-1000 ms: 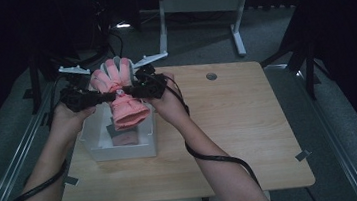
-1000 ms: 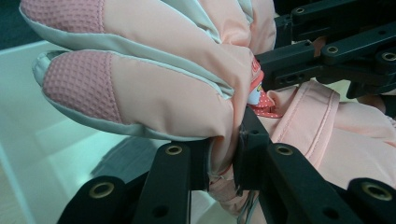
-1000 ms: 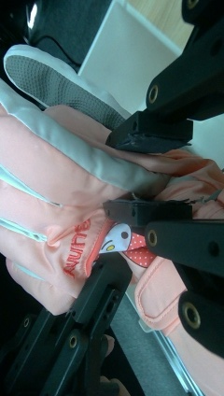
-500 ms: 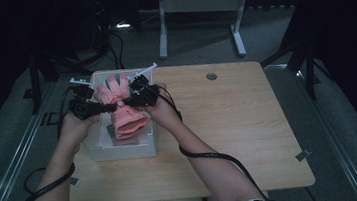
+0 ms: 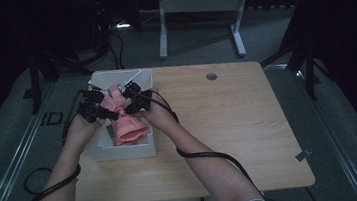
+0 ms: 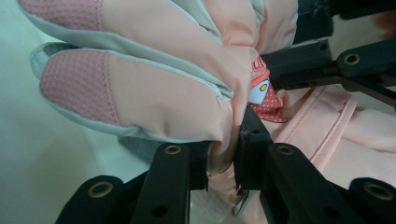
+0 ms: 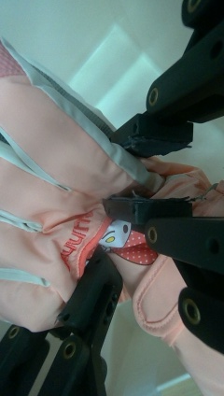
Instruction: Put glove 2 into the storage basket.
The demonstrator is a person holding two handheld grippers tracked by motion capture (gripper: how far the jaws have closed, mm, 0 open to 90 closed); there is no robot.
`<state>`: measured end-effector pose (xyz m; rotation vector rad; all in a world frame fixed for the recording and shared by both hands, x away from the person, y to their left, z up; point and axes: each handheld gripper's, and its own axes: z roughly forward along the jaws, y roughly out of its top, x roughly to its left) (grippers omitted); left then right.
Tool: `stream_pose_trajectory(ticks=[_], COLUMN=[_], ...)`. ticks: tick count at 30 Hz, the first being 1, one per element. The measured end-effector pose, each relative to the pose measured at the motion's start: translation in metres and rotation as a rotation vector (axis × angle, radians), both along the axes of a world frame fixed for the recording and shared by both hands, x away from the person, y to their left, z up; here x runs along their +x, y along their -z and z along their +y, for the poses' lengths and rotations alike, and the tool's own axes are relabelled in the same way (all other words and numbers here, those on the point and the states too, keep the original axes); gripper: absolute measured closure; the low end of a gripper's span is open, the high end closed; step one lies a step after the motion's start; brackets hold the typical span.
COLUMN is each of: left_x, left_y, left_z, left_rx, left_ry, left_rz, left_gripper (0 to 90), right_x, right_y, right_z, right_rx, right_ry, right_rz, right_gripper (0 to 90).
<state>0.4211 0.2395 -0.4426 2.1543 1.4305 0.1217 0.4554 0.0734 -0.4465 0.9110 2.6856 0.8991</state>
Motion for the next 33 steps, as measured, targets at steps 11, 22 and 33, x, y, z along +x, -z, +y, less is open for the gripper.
stream_pose_trajectory(ticks=[11, 22, 33], left_x=[0.009, 0.002, -0.018], left_y=[0.007, -0.004, -0.032], left_z=[-0.008, -0.009, -0.011], left_rx=[0.129, 0.243, 0.129], left_ry=[-0.051, -0.136, -0.127], left_rz=[0.068, -0.063, -0.176], left_gripper=[57.9, 41.0, 35.7], right_x=[0.004, 0.001, -0.009], right_y=[-0.001, -0.034, -0.049], right_z=[0.004, -0.032, -0.061], right_rx=[-0.025, 0.128, 0.200], right_ry=[0.036, 0.047, 0.025], right_rz=[0.039, 0.001, -0.026], right_gripper=[59.9, 52.2, 50.5])
